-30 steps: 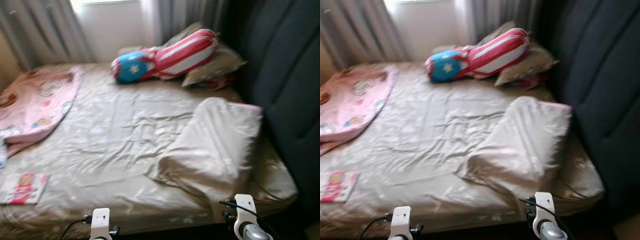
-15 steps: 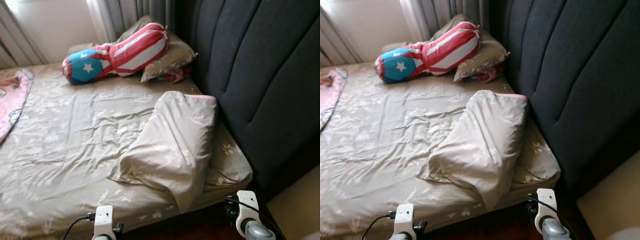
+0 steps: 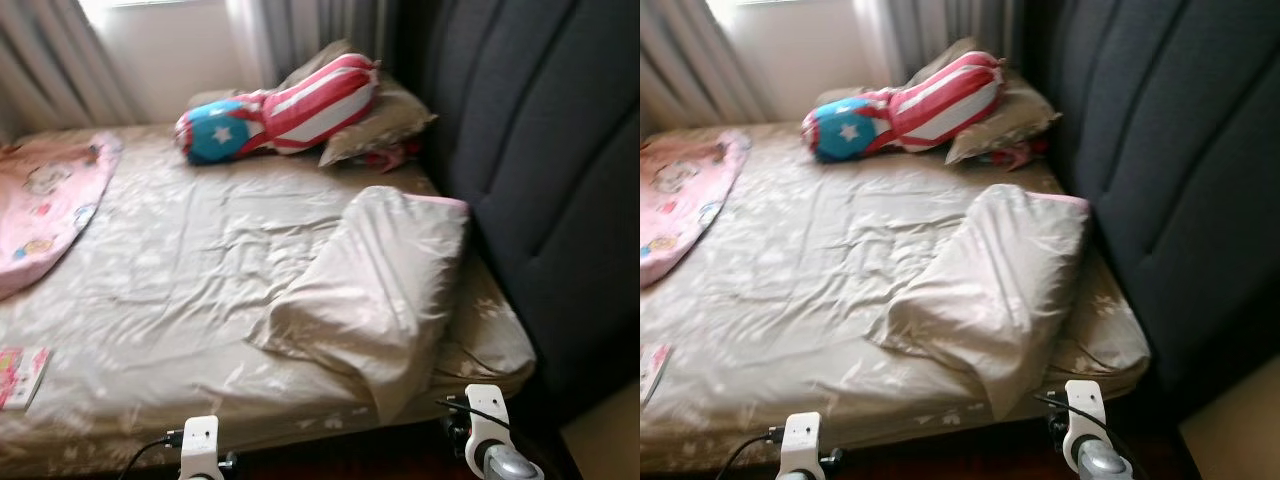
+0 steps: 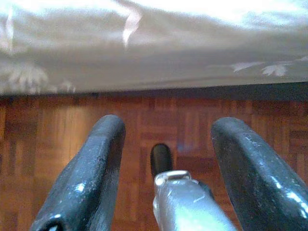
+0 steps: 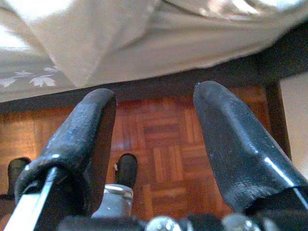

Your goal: Clean up the room

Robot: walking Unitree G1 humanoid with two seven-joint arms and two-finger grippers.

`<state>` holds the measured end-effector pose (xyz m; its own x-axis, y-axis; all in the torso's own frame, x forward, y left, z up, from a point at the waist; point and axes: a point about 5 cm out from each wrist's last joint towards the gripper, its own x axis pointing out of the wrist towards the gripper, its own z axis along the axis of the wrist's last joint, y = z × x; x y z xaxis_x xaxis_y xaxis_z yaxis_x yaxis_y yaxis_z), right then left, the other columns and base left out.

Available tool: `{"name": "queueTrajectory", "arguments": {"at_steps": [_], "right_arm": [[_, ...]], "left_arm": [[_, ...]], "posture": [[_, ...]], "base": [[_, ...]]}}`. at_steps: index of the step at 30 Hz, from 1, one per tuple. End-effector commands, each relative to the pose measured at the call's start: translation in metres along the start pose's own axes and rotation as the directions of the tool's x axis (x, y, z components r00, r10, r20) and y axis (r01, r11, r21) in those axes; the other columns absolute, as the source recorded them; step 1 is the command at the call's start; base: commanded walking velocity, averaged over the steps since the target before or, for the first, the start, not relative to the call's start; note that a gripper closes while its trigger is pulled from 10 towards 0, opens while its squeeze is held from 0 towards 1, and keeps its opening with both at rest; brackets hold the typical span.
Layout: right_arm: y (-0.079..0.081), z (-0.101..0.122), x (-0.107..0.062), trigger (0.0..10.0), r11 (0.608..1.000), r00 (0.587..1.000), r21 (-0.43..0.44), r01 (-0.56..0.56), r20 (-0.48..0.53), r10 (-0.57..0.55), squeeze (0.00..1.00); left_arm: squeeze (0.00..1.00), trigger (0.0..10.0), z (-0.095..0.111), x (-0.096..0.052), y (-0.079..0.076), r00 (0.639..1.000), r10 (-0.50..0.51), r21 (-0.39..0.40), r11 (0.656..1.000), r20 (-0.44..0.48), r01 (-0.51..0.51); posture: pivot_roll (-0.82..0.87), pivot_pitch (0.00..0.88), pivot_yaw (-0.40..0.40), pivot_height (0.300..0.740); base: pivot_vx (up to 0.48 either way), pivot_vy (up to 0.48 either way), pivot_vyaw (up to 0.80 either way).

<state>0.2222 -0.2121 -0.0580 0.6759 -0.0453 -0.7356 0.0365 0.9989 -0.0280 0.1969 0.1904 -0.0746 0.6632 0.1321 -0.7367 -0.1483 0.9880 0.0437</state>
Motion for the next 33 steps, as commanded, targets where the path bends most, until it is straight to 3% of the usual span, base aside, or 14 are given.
{"name": "queueTrajectory", "arguments": {"at_steps": [1, 11, 28, 33], "right_arm": [[0.0034, 0.0017, 0.0007, 10.0, 1.0, 1.0, -0.011, -0.017, 0.004, 0.017, 0.0], [0.0031, 0.0007, 0.0006, 10.0, 1.0, 1.0, -0.006, -0.014, -0.004, 0.014, 0.0], [0.0033, 0.0023, 0.0007, 10.0, 0.999, 1.0, -0.027, -0.019, 0.007, 0.019, 0.0], [0.0034, 0.0021, 0.0007, 10.0, 0.999, 1.0, -0.025, -0.02, 0.006, 0.02, 0.0]], "left_arm": [[0.0, 10.0, -0.0066, -0.0013, 0.0024, 1.0, 0.009, -0.012, 1.0, -0.029, -0.009], [0.0, 10.0, -0.0068, -0.0013, 0.0022, 0.999, 0.008, -0.018, 1.0, -0.031, -0.009], [0.0, 10.0, -0.0068, -0.0013, 0.0022, 0.999, 0.008, -0.023, 1.0, -0.031, -0.009], [0.0, 10.0, -0.0069, -0.0013, 0.0022, 1.0, 0.008, -0.024, 1.0, -0.031, -0.008]], "posture": [[-0.1, 0.016, 0.02, 0.74], [-0.1, 0.017, 0.018, 0.74], [-0.1, 0.019, 0.017, 0.74], [-0.1, 0.019, 0.016, 0.74]], "base": [[0.0, 0.0, 0.8], [0.0, 0.0, 0.74], [0.0, 0.0, 0.0], [0.0, 0.0, 0.77]]}}
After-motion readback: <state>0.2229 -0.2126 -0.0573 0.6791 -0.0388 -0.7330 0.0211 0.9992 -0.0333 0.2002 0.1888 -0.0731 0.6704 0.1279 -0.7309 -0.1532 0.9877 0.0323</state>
